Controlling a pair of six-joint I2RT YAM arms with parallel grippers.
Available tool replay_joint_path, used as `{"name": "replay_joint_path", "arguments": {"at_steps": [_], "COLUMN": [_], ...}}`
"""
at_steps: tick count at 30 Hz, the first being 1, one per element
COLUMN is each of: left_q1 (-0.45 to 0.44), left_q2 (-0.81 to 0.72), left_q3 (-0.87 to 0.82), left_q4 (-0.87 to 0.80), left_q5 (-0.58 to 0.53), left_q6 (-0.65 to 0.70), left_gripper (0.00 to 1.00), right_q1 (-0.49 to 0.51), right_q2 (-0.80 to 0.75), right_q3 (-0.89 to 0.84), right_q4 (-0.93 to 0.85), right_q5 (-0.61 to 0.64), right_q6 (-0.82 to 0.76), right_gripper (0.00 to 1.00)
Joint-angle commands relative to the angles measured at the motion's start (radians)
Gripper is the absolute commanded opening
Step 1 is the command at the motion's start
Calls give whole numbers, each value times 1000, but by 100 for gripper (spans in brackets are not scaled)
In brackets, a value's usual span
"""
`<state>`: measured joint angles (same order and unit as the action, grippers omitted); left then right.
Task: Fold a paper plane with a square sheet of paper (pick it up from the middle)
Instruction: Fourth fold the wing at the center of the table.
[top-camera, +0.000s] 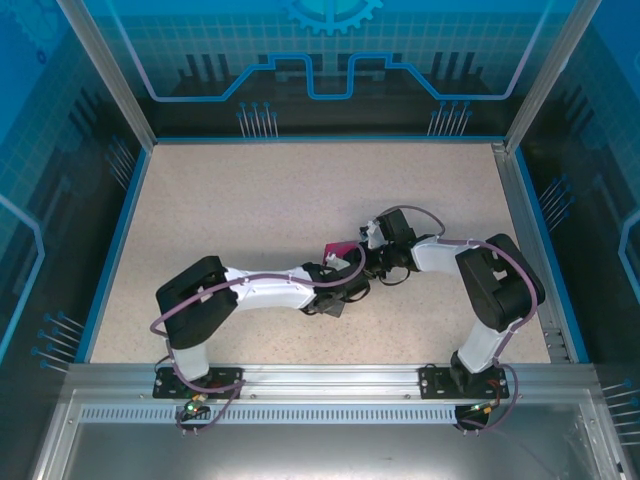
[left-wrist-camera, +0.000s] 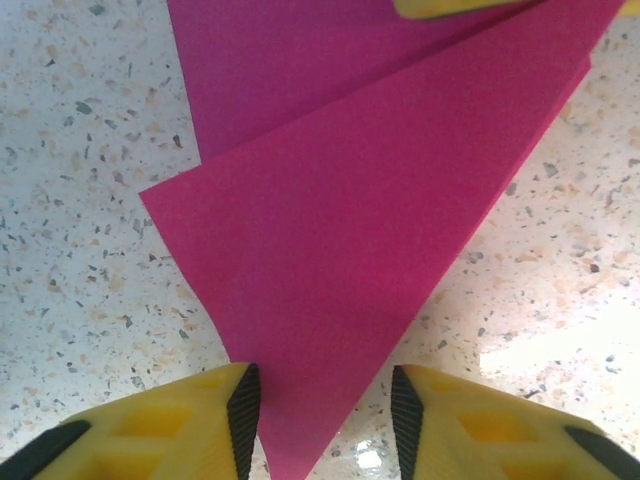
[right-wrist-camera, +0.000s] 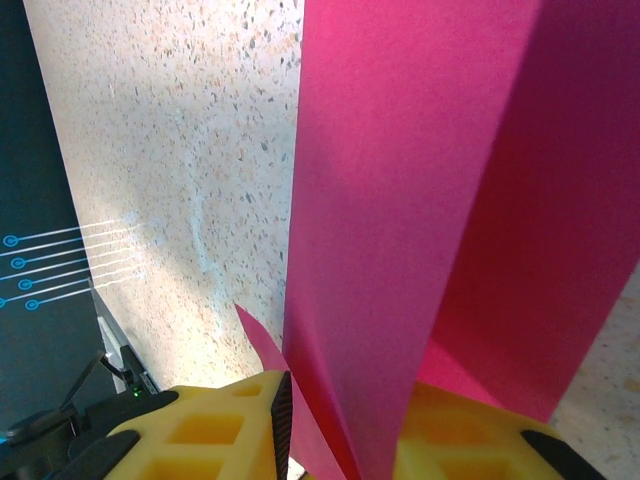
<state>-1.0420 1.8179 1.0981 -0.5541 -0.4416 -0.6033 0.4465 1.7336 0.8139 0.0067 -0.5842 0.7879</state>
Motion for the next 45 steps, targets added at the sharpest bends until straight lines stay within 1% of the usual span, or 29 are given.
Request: {"name": "replay_joint_path", "arguments": {"at_steps": [1,11,17,20,25,28,34,38,45], "left_q1": [-15,-18,-17,-19,-18,-18,-18,-16,27], "left_q2": [14,21,27,31,35,36,28,13,-53], "left_q3": [30,36,35,36,37,36,25,16,-54], "left_q4": [-40,-52,-56,-59,-60,-57,-38,-26,68], "left_q5": [-59,-86,-95,-100,-101,-98,-81,-78,20], "left_q6": [-16,-13,-14,-14,-15,-17,-24,-29,-29], "left_gripper": [38,25,23,25,25,23,15,13,9], "right_q1": [12,13,13,13,13,14,13,12,-30], "right_q2": [-15,-11,-12,-15,-16,-14,-16,-27,-106], "right_q3": [33,32,34,33,34,34,36,37,13], "right_q4": [-25,-29,-35,-38,-37,-40,-44,-62,-113], "right_q5": [-19,-16,-14,-12,-10,-10,-9,1,50], "right_q6": [-16,-19,-22,-24,-21,-22,-26,-36,-60], "right_gripper": [28,28,28,28,28,27,27,27,30]}}
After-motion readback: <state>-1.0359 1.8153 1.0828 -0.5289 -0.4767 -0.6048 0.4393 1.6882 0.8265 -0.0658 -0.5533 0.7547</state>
